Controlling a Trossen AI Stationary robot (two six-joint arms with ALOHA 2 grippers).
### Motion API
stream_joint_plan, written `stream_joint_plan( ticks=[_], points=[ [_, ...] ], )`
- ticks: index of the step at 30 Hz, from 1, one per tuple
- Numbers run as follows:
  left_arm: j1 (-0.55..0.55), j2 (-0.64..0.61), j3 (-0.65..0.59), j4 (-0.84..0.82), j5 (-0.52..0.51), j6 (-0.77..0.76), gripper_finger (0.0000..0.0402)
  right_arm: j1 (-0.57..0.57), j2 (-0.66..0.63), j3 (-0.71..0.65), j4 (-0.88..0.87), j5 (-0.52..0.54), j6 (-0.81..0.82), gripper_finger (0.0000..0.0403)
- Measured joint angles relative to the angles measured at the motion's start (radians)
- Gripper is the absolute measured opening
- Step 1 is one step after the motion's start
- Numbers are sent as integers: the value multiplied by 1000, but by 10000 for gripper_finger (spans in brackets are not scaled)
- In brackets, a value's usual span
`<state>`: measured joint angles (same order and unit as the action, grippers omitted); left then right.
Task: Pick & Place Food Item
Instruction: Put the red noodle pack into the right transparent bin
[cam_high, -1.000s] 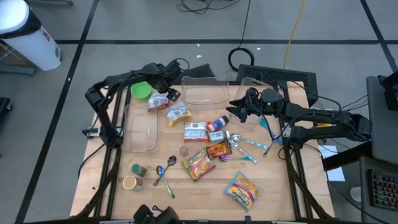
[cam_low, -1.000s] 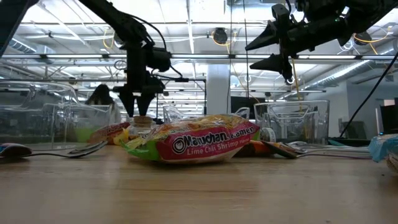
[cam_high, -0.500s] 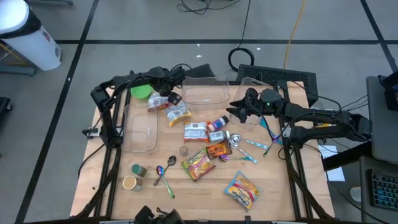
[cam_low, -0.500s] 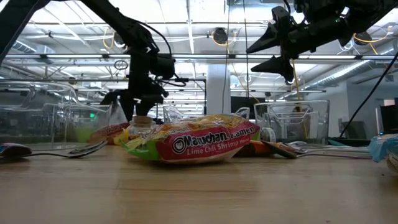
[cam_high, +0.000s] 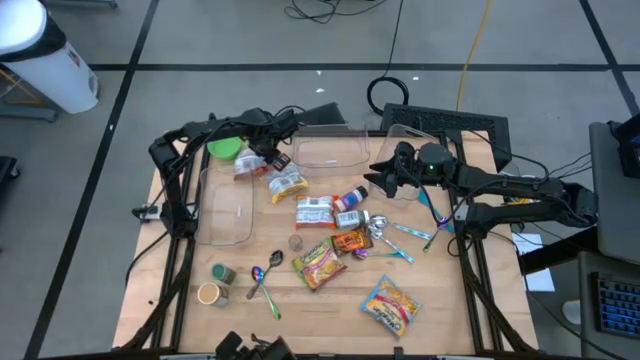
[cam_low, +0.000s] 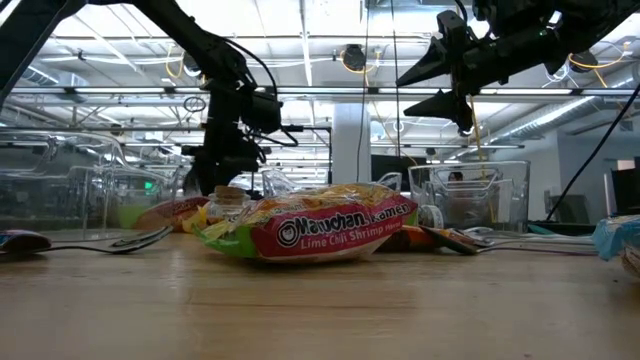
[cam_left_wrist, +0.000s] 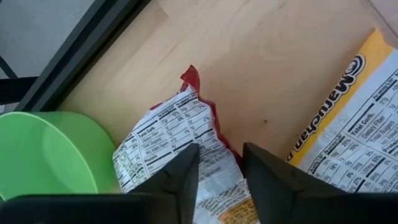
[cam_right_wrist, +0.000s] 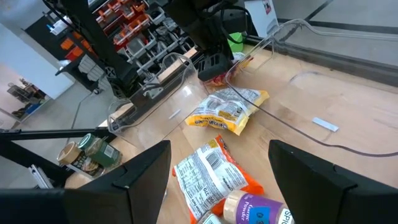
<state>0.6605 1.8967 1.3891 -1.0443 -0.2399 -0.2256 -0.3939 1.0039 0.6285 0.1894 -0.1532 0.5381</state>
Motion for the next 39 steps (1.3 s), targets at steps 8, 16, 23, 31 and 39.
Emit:
stream_joint_plan(
  ticks=[8, 16, 23, 31, 39],
  points=[
    [0, 0, 0, -1, 2, 4, 69, 0, 0, 0, 0, 0, 0, 263],
    [-1, 0, 0, -5, 52, 13, 7, 0, 0, 0, 0, 0, 0, 263],
    [-11, -1, 26, -77, 57, 50, 5, 0, 0, 0, 0, 0, 0, 263],
    [-24, -1, 188, -214, 39, 90, 3, 0, 0, 0, 0, 0, -1, 263],
    [-24, -2, 337, -301, -8, 134, 1, 0, 0, 0, 0, -1, -1, 263]
  ],
)
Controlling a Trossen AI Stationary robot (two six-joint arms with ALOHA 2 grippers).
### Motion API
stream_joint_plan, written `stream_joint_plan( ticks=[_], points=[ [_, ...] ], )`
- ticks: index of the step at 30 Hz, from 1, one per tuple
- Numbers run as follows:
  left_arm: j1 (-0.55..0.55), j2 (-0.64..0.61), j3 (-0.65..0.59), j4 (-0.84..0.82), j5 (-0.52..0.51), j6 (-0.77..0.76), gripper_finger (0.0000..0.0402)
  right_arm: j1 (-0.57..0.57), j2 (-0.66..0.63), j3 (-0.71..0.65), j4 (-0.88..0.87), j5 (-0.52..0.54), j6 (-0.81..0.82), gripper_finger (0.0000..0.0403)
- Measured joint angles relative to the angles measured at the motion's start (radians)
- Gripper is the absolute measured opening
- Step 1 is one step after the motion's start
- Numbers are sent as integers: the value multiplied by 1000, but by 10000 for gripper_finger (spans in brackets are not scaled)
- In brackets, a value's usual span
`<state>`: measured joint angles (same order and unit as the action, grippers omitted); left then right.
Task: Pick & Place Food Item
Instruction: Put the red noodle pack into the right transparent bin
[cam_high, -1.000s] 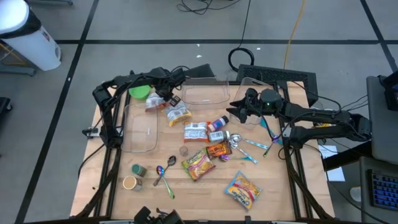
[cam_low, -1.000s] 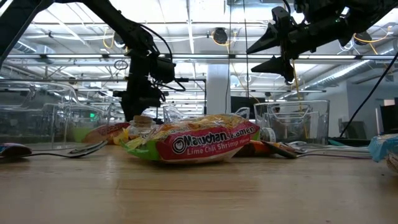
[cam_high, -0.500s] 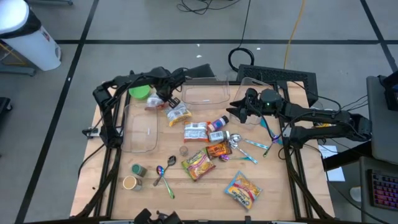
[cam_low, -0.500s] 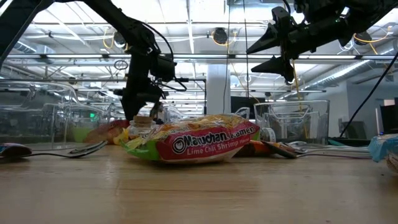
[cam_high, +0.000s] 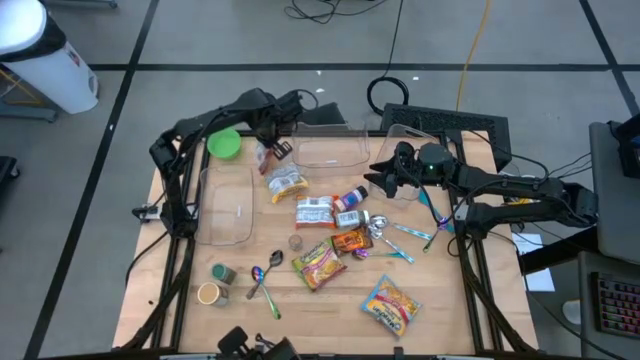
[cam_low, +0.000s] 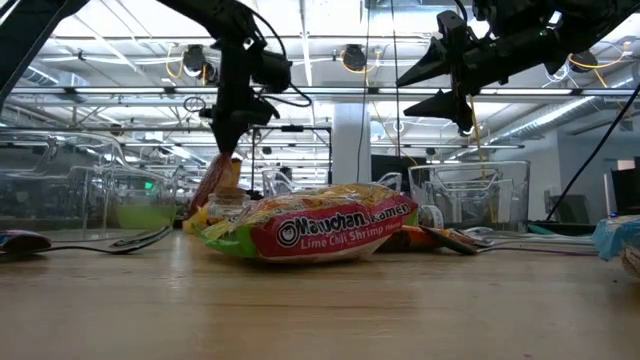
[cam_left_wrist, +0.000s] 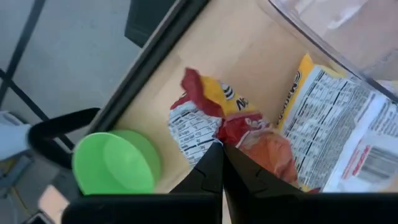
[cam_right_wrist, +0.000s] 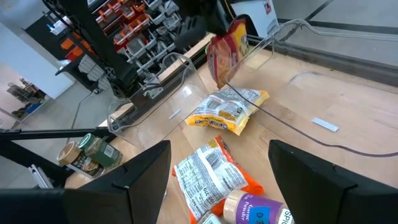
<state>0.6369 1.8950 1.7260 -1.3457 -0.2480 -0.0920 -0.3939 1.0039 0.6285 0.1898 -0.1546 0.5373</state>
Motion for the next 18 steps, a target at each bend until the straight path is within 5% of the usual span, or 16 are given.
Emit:
stream_joint_plan(
  ticks=[9, 18],
  points=[
    [2, -32, 53, -128, -32, 46, 1, 1, 0, 0, 47, -4, -1, 263],
    [3, -223, 54, -21, 149, 93, 0, 1, 0, 0, 184, -33, -43, 263]
  ],
)
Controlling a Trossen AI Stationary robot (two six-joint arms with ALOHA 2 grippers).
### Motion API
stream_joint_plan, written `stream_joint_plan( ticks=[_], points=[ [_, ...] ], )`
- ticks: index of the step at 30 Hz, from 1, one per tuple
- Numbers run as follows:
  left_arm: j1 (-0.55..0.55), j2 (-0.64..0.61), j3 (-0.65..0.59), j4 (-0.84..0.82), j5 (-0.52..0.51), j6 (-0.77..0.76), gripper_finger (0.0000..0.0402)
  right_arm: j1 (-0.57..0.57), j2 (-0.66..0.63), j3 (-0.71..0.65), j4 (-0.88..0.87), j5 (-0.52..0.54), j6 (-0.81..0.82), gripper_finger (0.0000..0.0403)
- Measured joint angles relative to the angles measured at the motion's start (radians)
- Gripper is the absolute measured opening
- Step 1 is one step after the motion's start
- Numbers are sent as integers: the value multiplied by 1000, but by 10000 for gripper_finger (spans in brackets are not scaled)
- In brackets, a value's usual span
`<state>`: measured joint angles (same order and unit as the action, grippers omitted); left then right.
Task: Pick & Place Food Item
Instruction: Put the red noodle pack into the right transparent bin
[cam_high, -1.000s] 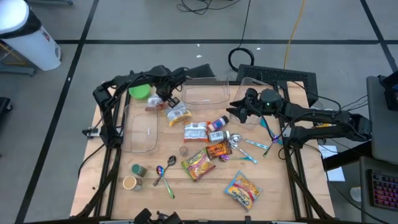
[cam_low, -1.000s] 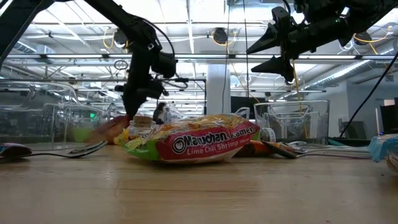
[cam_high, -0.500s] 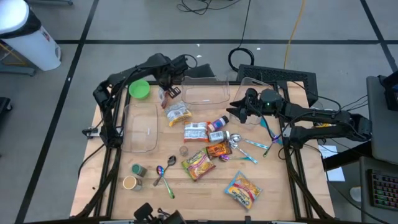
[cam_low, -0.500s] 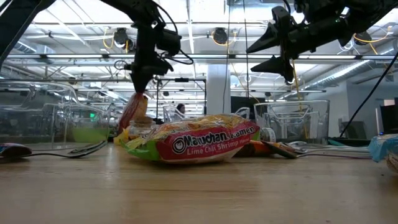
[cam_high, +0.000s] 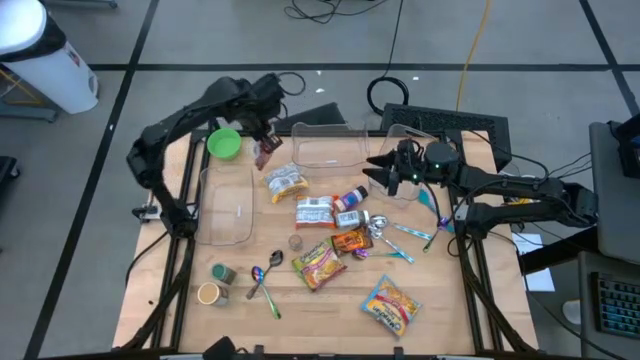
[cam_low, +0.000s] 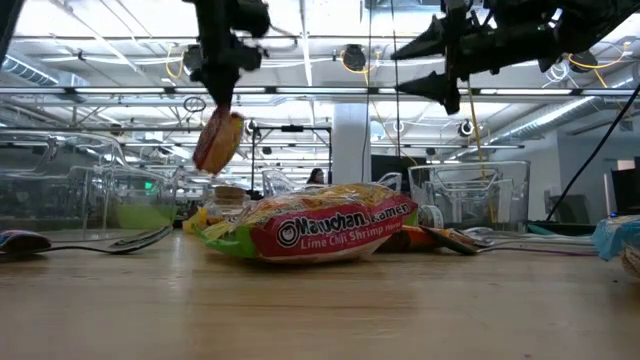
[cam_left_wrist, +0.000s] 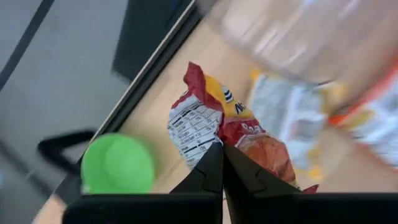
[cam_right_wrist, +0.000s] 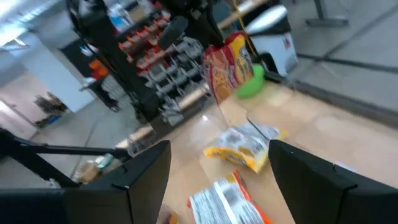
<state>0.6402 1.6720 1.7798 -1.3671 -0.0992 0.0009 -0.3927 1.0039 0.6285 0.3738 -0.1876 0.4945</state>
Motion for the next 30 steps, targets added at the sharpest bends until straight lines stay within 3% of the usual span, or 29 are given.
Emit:
stream_joint_plan(
  ticks=[5, 11, 20, 24, 30],
  points=[
    [5, -104, 0, 71, 175, 85, 0, 16, 0, 18, 56, -1, -38, 263],
    [-36, -165, 1, 129, 426, 154, 0, 52, 12, 208, -189, -1, -243, 263],
    [-197, -145, 0, 239, 473, 128, 0, 87, 141, 514, -494, -4, -454, 263],
    [-247, -134, 0, 302, 509, 93, 0, 98, 208, 576, -494, -73, -472, 263],
    [-304, -131, 0, 332, 527, 62, 0, 126, 285, 605, -429, -89, -480, 263]
  ],
)
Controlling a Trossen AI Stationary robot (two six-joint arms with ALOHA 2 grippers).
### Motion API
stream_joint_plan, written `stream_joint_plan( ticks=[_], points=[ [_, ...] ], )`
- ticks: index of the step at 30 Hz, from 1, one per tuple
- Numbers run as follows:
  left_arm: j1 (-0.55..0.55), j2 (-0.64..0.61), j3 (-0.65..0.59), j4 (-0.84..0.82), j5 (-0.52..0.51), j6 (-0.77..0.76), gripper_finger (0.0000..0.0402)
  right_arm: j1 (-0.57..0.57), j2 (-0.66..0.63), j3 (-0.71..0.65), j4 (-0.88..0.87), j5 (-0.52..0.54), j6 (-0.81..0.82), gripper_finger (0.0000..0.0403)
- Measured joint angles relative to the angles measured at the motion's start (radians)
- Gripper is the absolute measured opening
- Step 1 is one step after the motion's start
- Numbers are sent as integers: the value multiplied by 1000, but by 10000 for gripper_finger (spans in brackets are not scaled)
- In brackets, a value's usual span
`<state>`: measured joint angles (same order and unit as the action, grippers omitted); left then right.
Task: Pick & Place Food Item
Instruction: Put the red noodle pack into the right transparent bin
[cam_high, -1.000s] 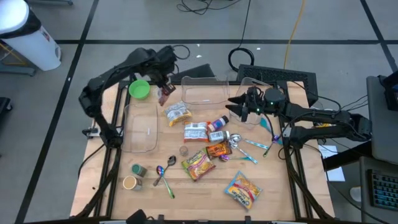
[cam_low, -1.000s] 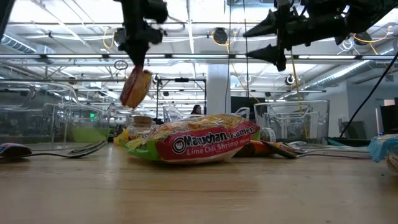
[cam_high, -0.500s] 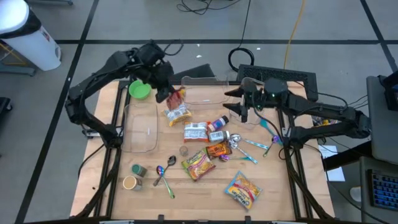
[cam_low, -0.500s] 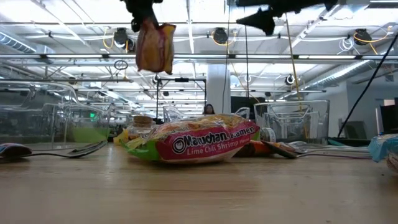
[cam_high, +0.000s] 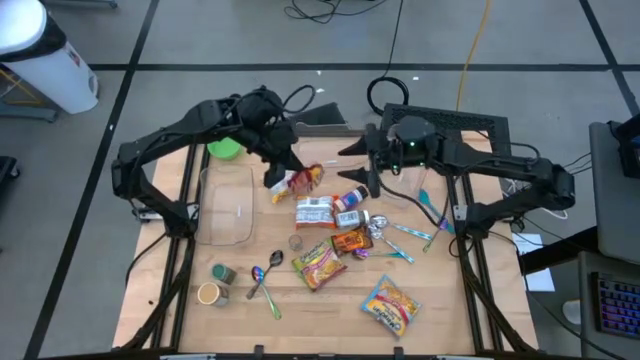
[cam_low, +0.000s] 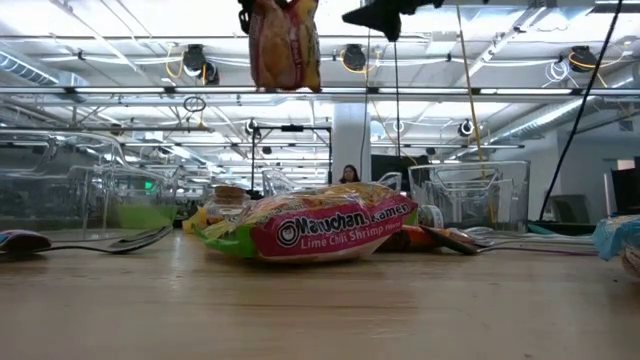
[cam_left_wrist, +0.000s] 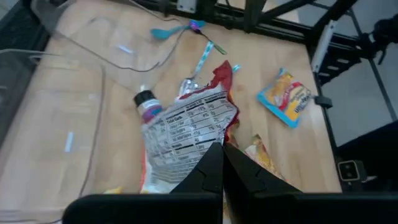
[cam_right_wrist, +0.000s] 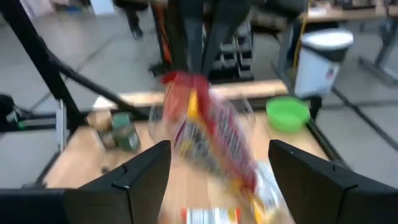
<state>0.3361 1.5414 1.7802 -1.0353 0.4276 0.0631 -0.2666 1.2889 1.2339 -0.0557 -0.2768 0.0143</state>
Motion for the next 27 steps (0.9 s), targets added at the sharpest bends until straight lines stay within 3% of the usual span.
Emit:
stream_joint_plan(
  ticks=[6, 27],
  points=[
    [-31, 0, 0, 0, 2, -23, 0, 14, 40, 0, 102, -108, 66, 263],
    [-78, 48, -1, 65, 66, -49, 0, 66, 136, -1, 232, -111, 153, 263]
  ],
)
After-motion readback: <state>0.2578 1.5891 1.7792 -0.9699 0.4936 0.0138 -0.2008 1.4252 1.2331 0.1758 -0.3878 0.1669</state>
